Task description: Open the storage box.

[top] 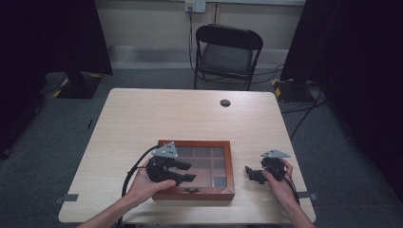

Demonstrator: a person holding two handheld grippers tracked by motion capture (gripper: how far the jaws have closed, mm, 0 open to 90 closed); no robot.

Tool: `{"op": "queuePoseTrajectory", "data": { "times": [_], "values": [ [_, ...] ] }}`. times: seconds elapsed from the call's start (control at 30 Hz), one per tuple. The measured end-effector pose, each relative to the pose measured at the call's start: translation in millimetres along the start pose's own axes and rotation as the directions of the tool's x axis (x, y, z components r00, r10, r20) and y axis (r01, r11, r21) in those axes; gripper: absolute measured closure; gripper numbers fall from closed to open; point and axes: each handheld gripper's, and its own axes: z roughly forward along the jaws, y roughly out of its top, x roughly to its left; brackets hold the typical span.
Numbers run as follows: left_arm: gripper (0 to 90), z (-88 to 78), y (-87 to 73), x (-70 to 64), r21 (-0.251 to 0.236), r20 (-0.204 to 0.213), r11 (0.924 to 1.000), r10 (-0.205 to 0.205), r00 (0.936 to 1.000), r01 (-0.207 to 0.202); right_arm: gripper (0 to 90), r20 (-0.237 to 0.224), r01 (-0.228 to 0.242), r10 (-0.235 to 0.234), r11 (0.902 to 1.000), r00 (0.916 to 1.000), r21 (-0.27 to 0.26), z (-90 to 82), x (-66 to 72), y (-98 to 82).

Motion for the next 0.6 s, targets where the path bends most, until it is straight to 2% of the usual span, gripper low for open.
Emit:
{"op": "queuePoseTrajectory", "data": {
  "times": [0.03,0.07,0.13,0.2,0.3,0.43,0.47,0.5,0.57,0.6],
  "values": [
    [54.8,1.4,-1.8,-1.9,-0.001,0.017,1.0000,-0.003,0.9998,0.003,3.5,0.001,0.000,0.000,1.0000,1.0000,0.000,-0.1,0.0,0.0],
    [55.4,1.4,-1.8,-1.9,-0.001,0.017,1.0000,-0.003,0.9998,0.003,3.5,0.001,0.000,0.000,1.0000,1.0000,0.000,-0.1,0.0,0.0],
    [56.4,5.0,-4.0,-2.2,0.029,0.026,0.9995,-0.012,0.9996,0.011,3.5,0.000,0.000,0.000,1.0000,1.0000,0.000,0.0,0.0,0.0],
    [57.0,7.7,-6.3,-2.4,0.035,0.058,0.9993,-0.016,0.9982,0.014,3.5,0.001,0.000,0.000,1.0000,1.0000,0.000,-0.1,0.0,0.0],
    [56.4,10.1,-8.4,-3.5,0.062,0.062,0.9980,-0.019,0.9979,0.015,3.5,0.001,0.000,0.000,1.0000,1.0000,0.000,-0.1,0.0,0.0],
    [61.3,11.4,-11.2,-6.1,0.061,0.061,0.9981,0.003,0.9981,-0.007,3.5,0.001,0.000,0.000,1.0000,1.0000,0.000,-0.1,0.0,0.0],
    [63.1,12.8,-12.2,-5.6,0.068,0.075,0.9976,0.002,0.9972,-0.007,3.5,0.001,0.000,0.000,1.0000,1.0000,0.000,-0.1,0.0,0.0],
    [61.5,14.4,-13.1,-5.3,0.067,0.089,0.9978,-0.005,0.9960,0.000,3.5,0.001,0.000,0.000,1.0000,1.0000,0.000,-0.1,0.1,0.0],
    [62.8,16.5,-13.5,-5.9,0.077,0.077,0.9970,-0.001,0.9970,-0.005,3.5,0.000,0.000,0.000,1.0000,1.0000,0.000,0.0,0.0,0.0],
    [62.8,17.2,-13.2,-5.7,0.081,0.084,0.9966,0.005,0.9964,-0.012,3.5,0.000,0.000,0.000,1.0000,1.0000,0.000,0.0,0.0,0.0]
  ]
}}
